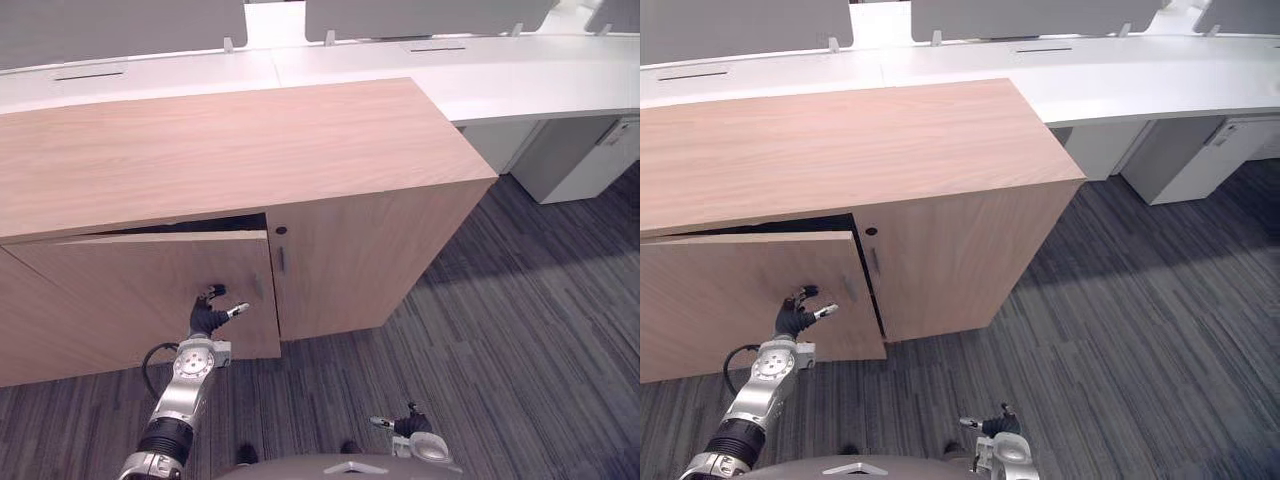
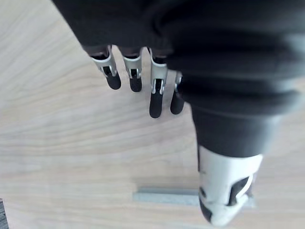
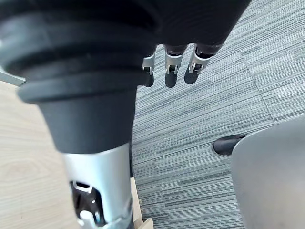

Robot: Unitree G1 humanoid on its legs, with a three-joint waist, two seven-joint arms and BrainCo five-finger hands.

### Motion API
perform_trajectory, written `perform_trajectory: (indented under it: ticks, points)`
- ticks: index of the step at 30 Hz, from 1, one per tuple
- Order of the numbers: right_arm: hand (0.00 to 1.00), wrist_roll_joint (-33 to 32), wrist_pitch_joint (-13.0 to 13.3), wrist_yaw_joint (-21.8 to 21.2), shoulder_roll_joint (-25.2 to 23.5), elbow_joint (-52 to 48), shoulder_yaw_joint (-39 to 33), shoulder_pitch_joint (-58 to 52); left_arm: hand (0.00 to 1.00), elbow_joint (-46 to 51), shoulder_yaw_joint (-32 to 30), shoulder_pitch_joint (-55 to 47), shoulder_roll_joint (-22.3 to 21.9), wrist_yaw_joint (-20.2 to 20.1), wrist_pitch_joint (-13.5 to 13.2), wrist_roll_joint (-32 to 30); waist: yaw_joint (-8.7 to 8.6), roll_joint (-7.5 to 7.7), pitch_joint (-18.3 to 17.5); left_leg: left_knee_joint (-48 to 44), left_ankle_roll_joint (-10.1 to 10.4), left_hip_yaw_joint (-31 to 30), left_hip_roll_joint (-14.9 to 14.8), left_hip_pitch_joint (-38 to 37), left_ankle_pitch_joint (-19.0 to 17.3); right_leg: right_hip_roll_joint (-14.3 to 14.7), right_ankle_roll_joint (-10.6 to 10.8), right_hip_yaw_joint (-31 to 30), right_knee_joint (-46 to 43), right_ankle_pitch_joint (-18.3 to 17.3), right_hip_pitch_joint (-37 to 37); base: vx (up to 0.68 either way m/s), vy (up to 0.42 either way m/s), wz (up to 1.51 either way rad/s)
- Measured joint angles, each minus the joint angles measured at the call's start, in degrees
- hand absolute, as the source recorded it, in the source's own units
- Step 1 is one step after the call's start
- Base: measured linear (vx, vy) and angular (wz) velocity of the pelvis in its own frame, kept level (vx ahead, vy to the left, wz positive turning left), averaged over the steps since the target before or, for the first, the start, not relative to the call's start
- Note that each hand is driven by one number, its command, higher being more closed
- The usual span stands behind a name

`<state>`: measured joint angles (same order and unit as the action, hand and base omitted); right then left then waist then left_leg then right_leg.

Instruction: Walk over to the cabinet, pick up the folder, carry it to the office cabinet, place the folder inside the office cabinet, then close the office cabinet door

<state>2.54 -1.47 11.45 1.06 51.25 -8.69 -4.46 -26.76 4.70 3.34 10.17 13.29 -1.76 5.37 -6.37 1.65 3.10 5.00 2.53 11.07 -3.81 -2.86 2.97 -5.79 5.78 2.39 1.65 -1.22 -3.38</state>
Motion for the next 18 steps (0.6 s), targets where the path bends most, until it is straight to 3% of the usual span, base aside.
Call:
perform_trajectory:
  ticks: [13, 18]
  points:
    - [0.0, -0.01, -0.04, -0.05, -0.39, 1.8, -1.0, 0.32, 0.0, 1.22, 0.46, -7.45, -2.05, -4.07, -0.68, 0.09, 1.07, 1.35, -0.42, 0.01, -0.22, -1.43, 1.65, 0.96, -0.44, -1.71, 1.19, 1.58, 0.74, -0.33, -0.03, -0.03, 0.016, 0.06]
    - [0.0, 0.0, -0.16, -0.14, -0.66, 3.97, -1.01, 1.29, 0.0, -8.07, -0.14, -8.59, -2.12, -5.47, -0.7, -0.36, 1.61, 1.78, -0.67, -0.02, -0.81, -1.55, 2.17, 0.67, -0.56, -2.01, 1.41, 2.04, 1.46, -0.02, -1.35, 0.09, -0.004, 0.05]
